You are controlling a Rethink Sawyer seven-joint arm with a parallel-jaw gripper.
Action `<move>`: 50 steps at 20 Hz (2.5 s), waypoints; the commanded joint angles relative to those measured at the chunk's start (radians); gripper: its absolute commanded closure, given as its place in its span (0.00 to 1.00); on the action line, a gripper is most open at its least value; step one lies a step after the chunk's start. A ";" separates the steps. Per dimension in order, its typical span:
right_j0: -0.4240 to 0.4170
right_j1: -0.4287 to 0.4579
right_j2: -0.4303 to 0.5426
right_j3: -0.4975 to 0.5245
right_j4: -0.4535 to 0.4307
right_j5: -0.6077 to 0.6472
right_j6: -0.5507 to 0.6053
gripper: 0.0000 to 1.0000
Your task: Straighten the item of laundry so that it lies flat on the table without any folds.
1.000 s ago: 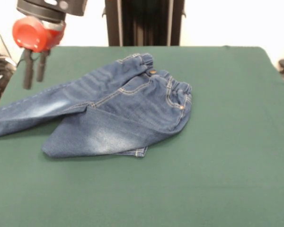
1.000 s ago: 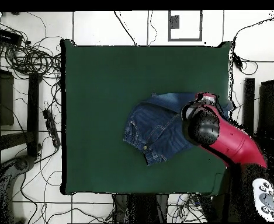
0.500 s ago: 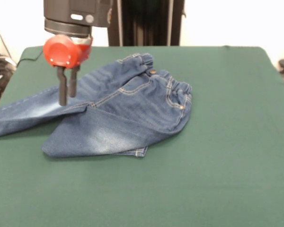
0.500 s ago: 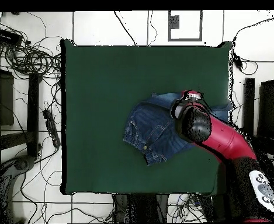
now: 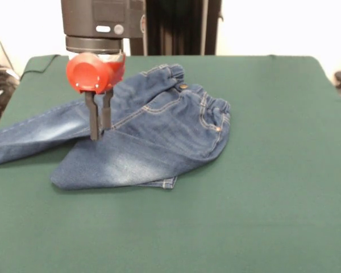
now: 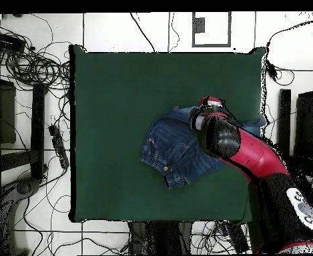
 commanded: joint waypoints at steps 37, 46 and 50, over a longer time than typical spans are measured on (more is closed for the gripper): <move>0.231 0.181 -0.114 -0.055 -0.009 0.280 0.082 0.00; 0.380 0.257 -0.313 -0.138 0.049 0.260 0.176 0.00; 0.459 0.257 -0.423 -0.149 0.071 0.277 0.224 0.00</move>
